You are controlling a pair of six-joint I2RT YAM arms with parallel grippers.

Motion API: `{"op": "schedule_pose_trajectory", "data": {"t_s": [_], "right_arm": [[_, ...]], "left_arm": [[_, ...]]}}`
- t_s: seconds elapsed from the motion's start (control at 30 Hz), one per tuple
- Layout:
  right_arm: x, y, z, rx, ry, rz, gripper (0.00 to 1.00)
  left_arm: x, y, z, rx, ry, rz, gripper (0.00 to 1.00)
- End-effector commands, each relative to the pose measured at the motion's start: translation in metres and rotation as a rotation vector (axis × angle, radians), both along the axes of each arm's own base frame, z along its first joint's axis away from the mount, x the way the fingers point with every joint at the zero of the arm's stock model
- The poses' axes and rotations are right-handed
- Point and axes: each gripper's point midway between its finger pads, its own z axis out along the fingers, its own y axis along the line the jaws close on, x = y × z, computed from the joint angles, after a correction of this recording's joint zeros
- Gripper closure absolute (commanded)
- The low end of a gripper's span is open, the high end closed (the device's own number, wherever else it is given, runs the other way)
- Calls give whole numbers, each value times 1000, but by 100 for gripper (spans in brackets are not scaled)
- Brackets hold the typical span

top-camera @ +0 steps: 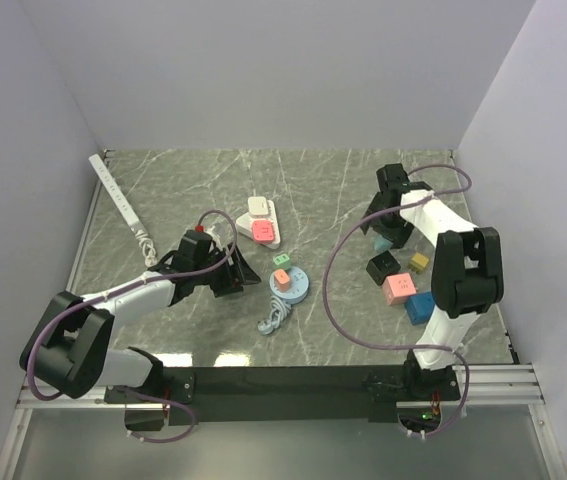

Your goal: Pull the plug off the socket

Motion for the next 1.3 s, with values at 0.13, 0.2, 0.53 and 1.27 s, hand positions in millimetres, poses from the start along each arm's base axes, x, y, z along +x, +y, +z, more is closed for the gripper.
{"op": "schedule_pose_trajectory", "data": {"t_s": [0.13, 0.2, 0.53, 1.27], "right_arm": [[4, 21, 74, 53, -207, 165, 7], [-9, 61, 88, 62, -246, 328, 6], [-98, 218, 76, 144, -204, 995, 12], [-114, 286, 18, 100, -124, 1071, 100]], "left_arm": [[8, 1, 9, 13, -59, -6, 29], [10, 2, 9, 21, -63, 2, 29], [13, 16, 4, 49, -51, 52, 31], [5, 14, 3, -37, -42, 41, 32]]}}
